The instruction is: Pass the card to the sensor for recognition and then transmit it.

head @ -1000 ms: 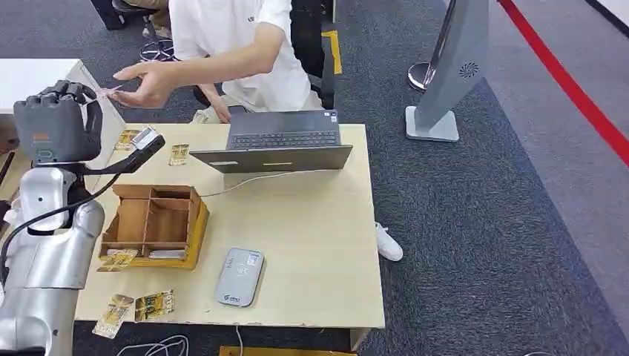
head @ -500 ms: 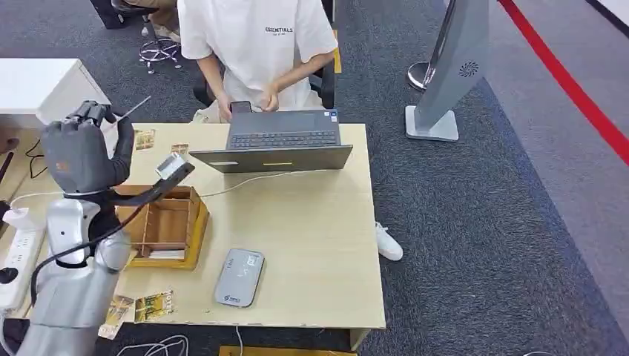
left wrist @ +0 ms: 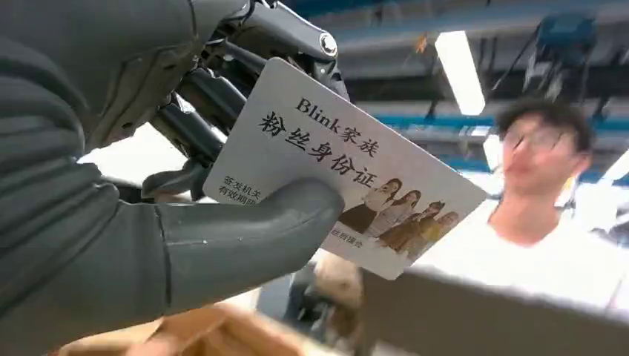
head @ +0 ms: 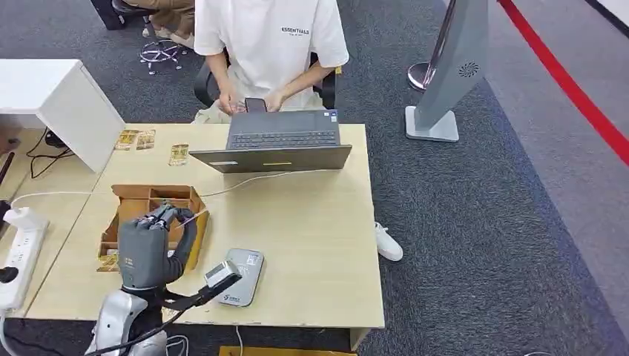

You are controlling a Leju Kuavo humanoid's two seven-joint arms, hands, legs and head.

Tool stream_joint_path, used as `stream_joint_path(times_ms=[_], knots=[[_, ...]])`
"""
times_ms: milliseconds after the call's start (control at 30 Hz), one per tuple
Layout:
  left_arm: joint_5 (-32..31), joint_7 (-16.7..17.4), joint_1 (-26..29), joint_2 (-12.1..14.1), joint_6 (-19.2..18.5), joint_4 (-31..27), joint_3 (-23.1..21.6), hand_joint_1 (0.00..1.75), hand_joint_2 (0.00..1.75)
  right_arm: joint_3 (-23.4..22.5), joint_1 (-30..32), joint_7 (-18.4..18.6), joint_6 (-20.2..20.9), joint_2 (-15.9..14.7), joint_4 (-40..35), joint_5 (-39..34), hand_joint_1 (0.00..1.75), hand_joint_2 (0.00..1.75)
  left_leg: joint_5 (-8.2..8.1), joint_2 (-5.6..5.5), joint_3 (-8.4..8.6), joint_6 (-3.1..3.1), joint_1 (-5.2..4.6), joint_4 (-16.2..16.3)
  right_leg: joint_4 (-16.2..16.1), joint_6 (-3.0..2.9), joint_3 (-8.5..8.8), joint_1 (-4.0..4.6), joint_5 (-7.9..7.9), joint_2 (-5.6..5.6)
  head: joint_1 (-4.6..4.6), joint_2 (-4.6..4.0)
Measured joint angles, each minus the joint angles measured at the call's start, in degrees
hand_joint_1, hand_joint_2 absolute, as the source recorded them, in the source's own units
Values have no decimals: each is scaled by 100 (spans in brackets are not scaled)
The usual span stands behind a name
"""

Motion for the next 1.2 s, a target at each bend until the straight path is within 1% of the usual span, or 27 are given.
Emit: stream_joint_path(times_ms=[167,333,533,733,900,1133,1200], knots=[[-103,41,139,-101,-157,590,2,175,175,0,3,15,-2,-13,0,0,0,175,2,-2,-1,1,0,0,0,0,2,0,0,-2,0,0],[-118,107,137,-188,-363,1005,2,175,175,-2,3,20,0,-17,0,2,0,175,1,-4,-2,2,-2,0,0,0,2,-1,0,-3,2,0],[-175,116,132,-256,-522,1337,2,175,175,0,-3,35,11,-22,0,42,0,175,1,-4,-1,2,-1,0,0,0,2,-1,0,-4,0,0],[-293,116,124,-343,-603,1654,-22,175,175,0,-11,42,26,-22,0,87,0,175,1,-4,0,2,-1,0,0,0,2,-1,0,-4,0,0],[-406,179,93,-402,-789,1944,-90,175,175,2,-19,61,57,-24,0,105,0,175,1,-4,-1,2,-1,0,0,0,2,-1,0,-3,2,0],[-428,324,65,-439,-839,2222,-153,175,175,7,-28,61,87,-22,0,114,0,175,1,-4,1,2,-1,0,0,0,3,-1,0,-4,0,0],[-457,347,66,-437,-767,2262,-155,175,175,9,-33,70,85,-22,0,118,0,175,1,-4,1,2,-1,0,0,0,3,-1,1,-4,0,0]])
